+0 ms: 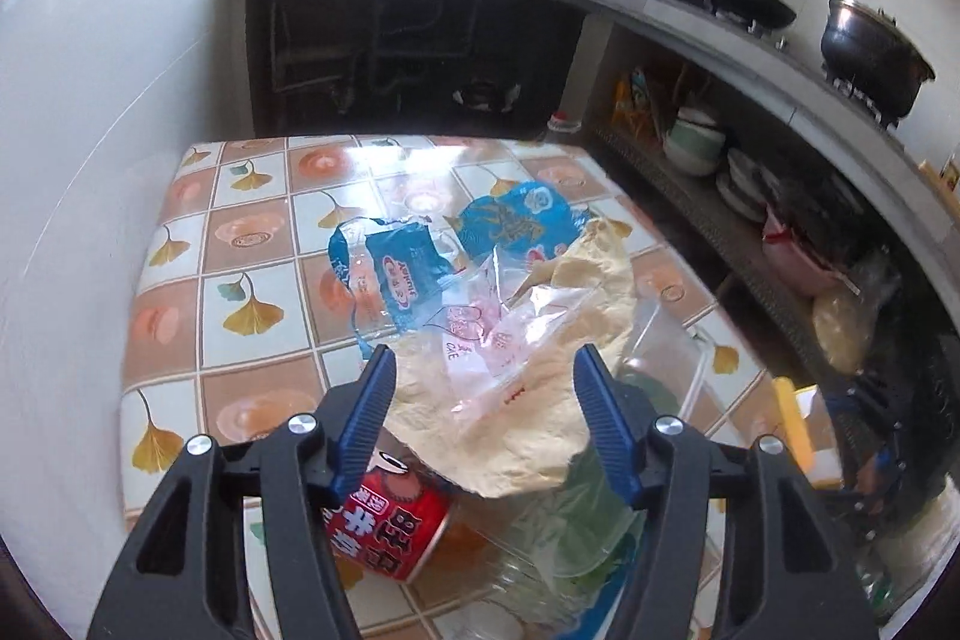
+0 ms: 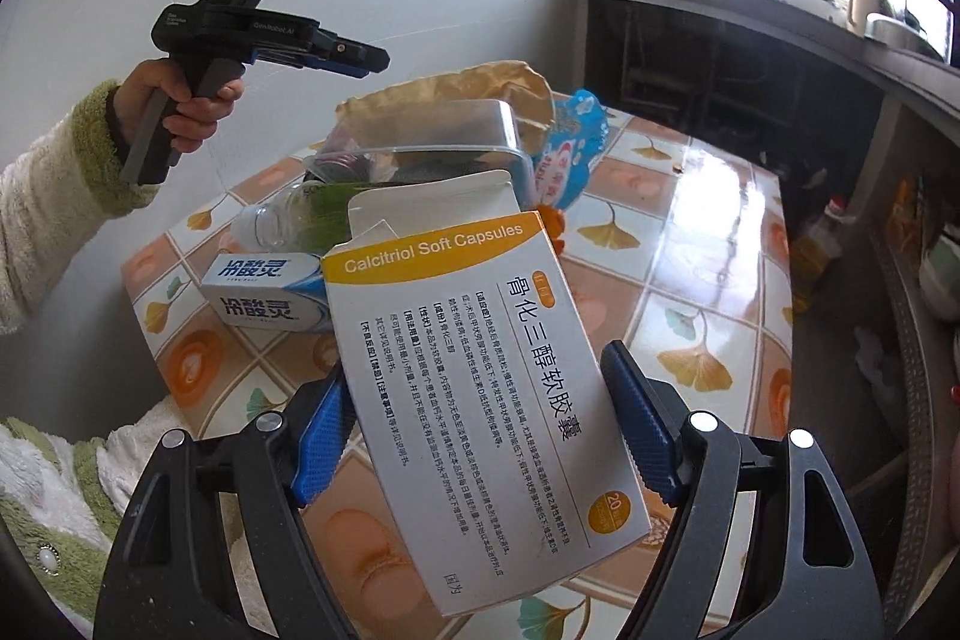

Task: Collect trash
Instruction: 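Grasp the clear plastic bag with the left gripper and lift it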

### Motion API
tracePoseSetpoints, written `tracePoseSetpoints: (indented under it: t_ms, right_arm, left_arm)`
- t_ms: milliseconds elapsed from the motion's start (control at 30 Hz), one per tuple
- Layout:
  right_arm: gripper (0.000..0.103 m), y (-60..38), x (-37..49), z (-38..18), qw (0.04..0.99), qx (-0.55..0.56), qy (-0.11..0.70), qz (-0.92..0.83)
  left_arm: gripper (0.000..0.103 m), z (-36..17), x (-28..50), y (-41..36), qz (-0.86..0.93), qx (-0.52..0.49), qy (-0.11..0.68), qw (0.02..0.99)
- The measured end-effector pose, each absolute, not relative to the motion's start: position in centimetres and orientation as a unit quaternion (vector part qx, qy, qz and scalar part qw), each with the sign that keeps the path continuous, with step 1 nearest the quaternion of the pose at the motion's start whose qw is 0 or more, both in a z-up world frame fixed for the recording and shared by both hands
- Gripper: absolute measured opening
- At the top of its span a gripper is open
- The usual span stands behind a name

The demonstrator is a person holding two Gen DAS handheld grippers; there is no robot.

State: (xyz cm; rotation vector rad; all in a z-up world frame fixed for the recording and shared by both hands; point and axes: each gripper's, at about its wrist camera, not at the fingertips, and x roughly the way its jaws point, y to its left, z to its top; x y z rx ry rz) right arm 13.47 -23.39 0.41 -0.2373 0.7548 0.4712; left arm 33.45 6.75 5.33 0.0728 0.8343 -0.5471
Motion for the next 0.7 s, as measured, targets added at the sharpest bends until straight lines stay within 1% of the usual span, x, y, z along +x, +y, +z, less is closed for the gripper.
tracePoseSetpoints:
  t_ms: [200, 400, 500, 700]
  right_arm:
    - [0.074, -24.9, 13.8, -0.1, 0.898, -0.092, 0.369, 0.222]
    - [0.074, -25.1, 14.3, -0.4, 0.898, -0.078, 0.37, 0.225]
    - [0.074, -25.1, 14.4, -0.6, 0.898, -0.075, 0.369, 0.226]
    - [0.074, -25.2, 14.5, -0.9, 0.898, -0.069, 0.371, 0.226]
  left_arm:
    - [0.06, 3.8, 34.4, 4.6, -0.287, 0.109, 0.439, 0.844]
    - [0.06, 3.3, 35.5, 3.7, -0.274, 0.143, 0.453, 0.836]
    - [0.053, 3.5, 35.6, 3.1, -0.274, 0.166, 0.45, 0.834]
    - [0.034, 3.2, 35.0, 1.5, -0.271, 0.235, 0.441, 0.823]
